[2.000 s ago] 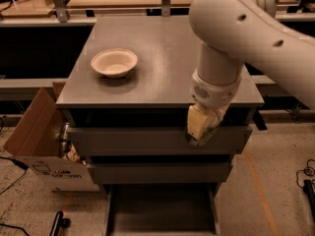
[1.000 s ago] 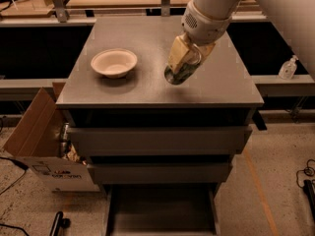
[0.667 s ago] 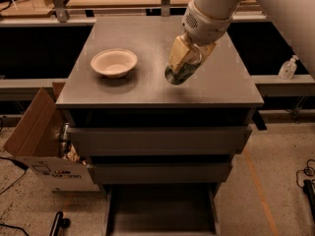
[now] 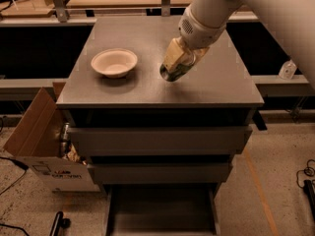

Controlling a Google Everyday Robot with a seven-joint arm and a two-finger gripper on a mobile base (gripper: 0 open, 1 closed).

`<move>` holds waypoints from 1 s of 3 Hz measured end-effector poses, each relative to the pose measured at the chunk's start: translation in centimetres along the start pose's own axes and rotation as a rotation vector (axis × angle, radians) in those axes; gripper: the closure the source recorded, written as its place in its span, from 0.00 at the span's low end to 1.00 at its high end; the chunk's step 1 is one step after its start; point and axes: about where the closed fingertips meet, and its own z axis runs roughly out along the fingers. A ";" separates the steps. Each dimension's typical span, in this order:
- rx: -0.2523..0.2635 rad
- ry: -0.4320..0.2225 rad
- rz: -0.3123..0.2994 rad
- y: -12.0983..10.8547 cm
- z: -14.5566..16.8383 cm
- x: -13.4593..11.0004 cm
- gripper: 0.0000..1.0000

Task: Pick green can from bottom drawer and place on counter

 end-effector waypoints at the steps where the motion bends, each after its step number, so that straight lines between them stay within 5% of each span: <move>1: 0.002 0.085 0.017 1.1 1.3 0.8 1.00; 3: -0.022 0.120 0.067 2.3 4.5 1.1 0.59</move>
Offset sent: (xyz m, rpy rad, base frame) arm 0.0342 -0.0064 -0.0371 0.0738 -0.1186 -0.1028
